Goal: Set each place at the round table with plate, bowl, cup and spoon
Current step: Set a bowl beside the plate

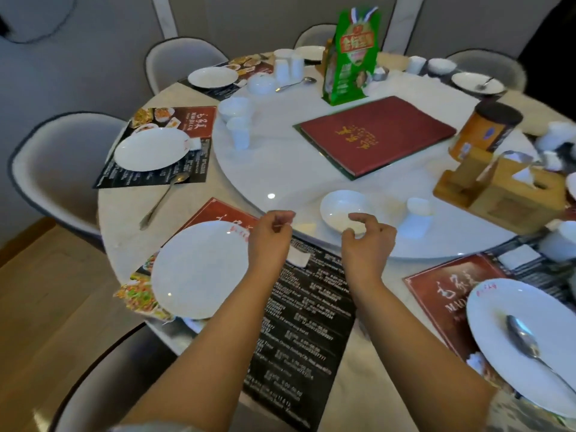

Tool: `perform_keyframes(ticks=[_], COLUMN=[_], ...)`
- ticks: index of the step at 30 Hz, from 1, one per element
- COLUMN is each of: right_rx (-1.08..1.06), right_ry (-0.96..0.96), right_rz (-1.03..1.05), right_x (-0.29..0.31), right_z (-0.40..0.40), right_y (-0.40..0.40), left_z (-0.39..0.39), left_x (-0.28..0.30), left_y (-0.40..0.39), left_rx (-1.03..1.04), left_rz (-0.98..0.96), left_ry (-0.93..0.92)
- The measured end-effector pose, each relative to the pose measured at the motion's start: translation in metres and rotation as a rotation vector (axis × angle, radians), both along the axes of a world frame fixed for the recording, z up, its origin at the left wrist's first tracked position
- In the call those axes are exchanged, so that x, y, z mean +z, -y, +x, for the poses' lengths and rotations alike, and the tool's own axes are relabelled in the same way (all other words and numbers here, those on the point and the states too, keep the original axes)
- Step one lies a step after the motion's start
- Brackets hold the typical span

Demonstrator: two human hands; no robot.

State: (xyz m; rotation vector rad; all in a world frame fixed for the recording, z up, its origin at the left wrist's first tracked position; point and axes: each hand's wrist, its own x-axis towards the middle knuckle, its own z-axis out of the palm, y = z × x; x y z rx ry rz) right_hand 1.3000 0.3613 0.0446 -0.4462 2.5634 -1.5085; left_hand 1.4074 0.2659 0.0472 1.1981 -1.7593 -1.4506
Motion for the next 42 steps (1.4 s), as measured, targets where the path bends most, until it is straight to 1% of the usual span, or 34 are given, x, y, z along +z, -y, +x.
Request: perform_keyframes(ticks=[3,6,9,13,17,20,23,27,30,34,42], right_rx=[-0.053,-0.053,-0.039,-0.029,-0.003,0.018,0.056,0.13,0.17,0.204,0.265], right_ry=[0.023,0.117,0.223,0.264,0.248,0.242,0.282,0.348,0.362,0.329,0.336], right_rz=[0.029,0.013,0.013,0.007,-0.054,-0.106,-0.141,-0.134,-0.106,-0.046,-0.05], right_x=[-0.006,-0.014,-0.021,-0.025,-0.021,-0.017,-0.019,-0.029,-0.038,-0.049,-0.055], right_z=[-0.028,-0.049,-0.062,-0.067,-0.051,-0.021,0.016,0.059,0.08,0.095,0.109], right_y=[0.004,0.012,0.02,0.023,0.013,-0.005,-0.023,-0.042,-0.055,-0.066,-0.073], left_z=[-0.045,-0.076,-0.09,-0.09,-0.069,-0.037,0.003,0.053,0.077,0.095,0.109], left_x=[-0.004,-0.009,-0.013,-0.014,-0.003,0.006,0.009,0.003,-0.004,-0.014,-0.022], left_y=[0.008,0.012,0.013,0.015,0.008,-0.004,-0.023,-0.047,-0.06,-0.07,-0.077], left_rx=[-0.049,-0.114,-0.168,-0.133,-0.1,-0.043,-0.014,0.044,0.058,0.055,0.015], left_rz=[0.003,0.061,0.09,0.101,0.116,0.101,0.077,0.073,0.09,0.101,0.098], left_ry=[0.044,0.073,0.11,0.092,0.067,0.057,0.078,0.142,0.175,0.217,0.267])
